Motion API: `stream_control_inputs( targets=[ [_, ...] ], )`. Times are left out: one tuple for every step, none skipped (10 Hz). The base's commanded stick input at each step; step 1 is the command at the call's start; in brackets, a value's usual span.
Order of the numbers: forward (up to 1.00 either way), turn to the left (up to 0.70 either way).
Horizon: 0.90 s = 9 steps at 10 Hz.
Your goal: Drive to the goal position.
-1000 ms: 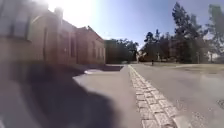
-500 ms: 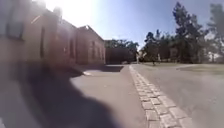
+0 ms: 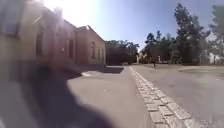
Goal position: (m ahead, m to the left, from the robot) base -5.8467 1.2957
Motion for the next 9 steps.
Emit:
stream_control_inputs(
  targets=[
    [0.7,0.0],
    [0.7,0.0],
    [0.7,0.0],
    [0.7,0.0],
    [0.7,0.0],
    [0.7,0.0],
    [0.7,0.0],
    [0.7,0.0],
    [0.7,0.0]
  ],
)
